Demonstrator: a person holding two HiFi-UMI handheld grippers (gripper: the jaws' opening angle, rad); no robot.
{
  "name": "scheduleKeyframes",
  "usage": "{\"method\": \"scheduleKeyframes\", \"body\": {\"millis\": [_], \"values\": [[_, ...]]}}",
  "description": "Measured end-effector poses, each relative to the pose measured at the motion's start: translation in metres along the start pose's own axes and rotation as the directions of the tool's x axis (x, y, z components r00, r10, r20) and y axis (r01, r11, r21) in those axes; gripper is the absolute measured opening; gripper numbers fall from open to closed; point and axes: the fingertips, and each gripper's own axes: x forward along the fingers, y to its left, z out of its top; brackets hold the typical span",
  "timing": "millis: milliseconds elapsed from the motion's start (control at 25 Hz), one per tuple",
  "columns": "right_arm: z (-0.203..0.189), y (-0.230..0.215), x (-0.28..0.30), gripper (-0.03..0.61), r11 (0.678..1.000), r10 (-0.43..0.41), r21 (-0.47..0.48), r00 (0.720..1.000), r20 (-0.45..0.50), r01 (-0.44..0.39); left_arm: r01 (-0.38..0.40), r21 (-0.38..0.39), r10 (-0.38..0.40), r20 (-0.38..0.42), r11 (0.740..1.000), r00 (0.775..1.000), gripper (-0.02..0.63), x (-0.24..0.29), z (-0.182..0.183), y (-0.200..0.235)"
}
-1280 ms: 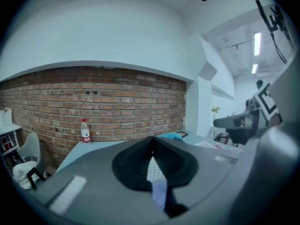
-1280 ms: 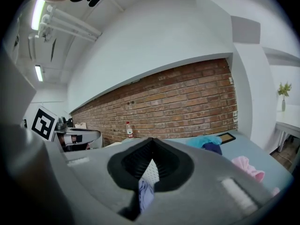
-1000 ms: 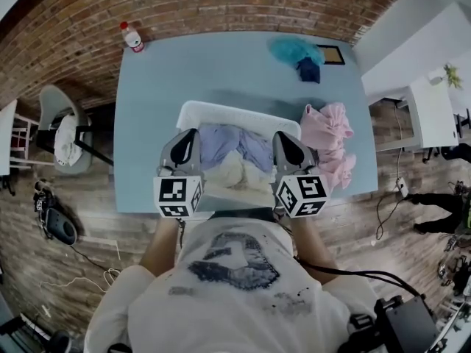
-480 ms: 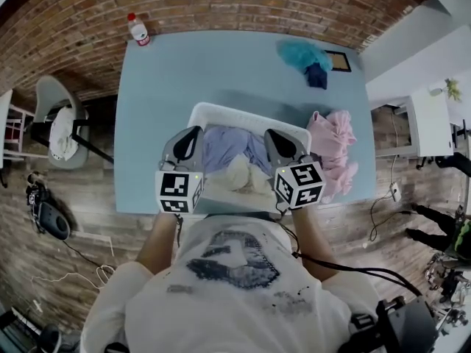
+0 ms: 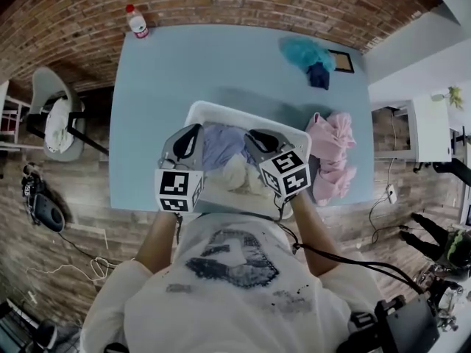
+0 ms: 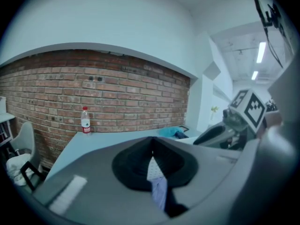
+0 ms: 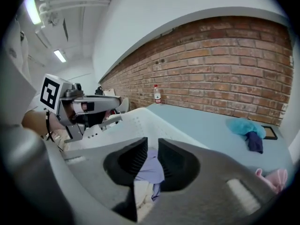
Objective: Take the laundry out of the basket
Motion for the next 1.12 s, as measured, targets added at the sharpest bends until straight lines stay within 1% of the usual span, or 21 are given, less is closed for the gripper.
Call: {"method": "scheduleKeyframes", "body": {"millis": [40, 160, 240, 400, 560, 680, 760, 840, 920, 1040, 1120], "values": [[-0.004, 0.001, 0.004, 0.078, 1.0, 0.012, -0.006, 1.0, -0.018, -0.012, -0.002, 0.0, 0.002, -0.002, 1.0, 1.0, -0.009, 0.001, -0.001, 0.0], [-0.014, 0.002, 0.012, 0.083, 0.999, 0.025, -0.02, 0.998, -0.052, -0.026, -0.007, 0.003, 0.007, -0.004, 1.0, 1.0, -0.009, 0.002, -0.002, 0.0], [-0.019, 0.001, 0.016, 0.141, 0.999, 0.031, -0.019, 0.997, -0.068, -0.033, -0.008, 0.009, 0.008, -0.009, 1.0, 1.0, -0.009, 0.002, -0.003, 0.0], [-0.029, 0.0, 0.024, 0.224, 0.998, 0.055, 0.004, 0.994, -0.096, -0.055, -0.009, 0.012, 0.009, -0.007, 1.0, 1.0, -0.009, 0.004, -0.002, -0.001], [-0.04, 0.003, 0.032, 0.352, 0.997, 0.081, 0.006, 0.987, -0.139, -0.081, -0.01, 0.03, 0.01, -0.012, 1.0, 1.0, -0.009, 0.006, -0.002, -0.001], [-0.051, 0.007, 0.038, 0.431, 0.994, 0.105, -0.008, 0.977, -0.185, -0.109, -0.012, 0.042, 0.012, -0.014, 0.999, 1.0, -0.009, 0.008, -0.001, 0.0], [-0.061, 0.01, 0.044, 0.456, 0.991, 0.126, -0.012, 0.967, -0.22, -0.132, -0.013, 0.044, 0.014, -0.013, 0.999, 1.0, -0.009, 0.009, -0.001, 0.0], [-0.074, 0.009, 0.052, 0.512, 0.99, 0.123, -0.037, 0.957, -0.262, -0.137, -0.016, 0.04, 0.016, -0.012, 0.999, 1.0, -0.009, 0.009, -0.001, 0.001], [-0.088, 0.009, 0.06, 0.537, 0.987, 0.123, -0.061, 0.944, -0.306, -0.149, -0.019, 0.034, 0.019, -0.013, 0.999, 1.0, -0.009, 0.01, -0.001, 0.002], [-0.106, 0.017, 0.07, 0.549, 0.98, 0.155, -0.059, 0.916, -0.37, -0.189, -0.02, 0.03, 0.021, -0.013, 0.999, 1.0, -0.009, 0.009, -0.001, 0.004], [-0.116, 0.019, 0.079, 0.549, 0.977, 0.157, -0.071, 0.902, -0.401, -0.202, -0.014, 0.028, 0.015, -0.013, 1.0, 1.0, -0.009, 0.01, -0.001, 0.003]]}}
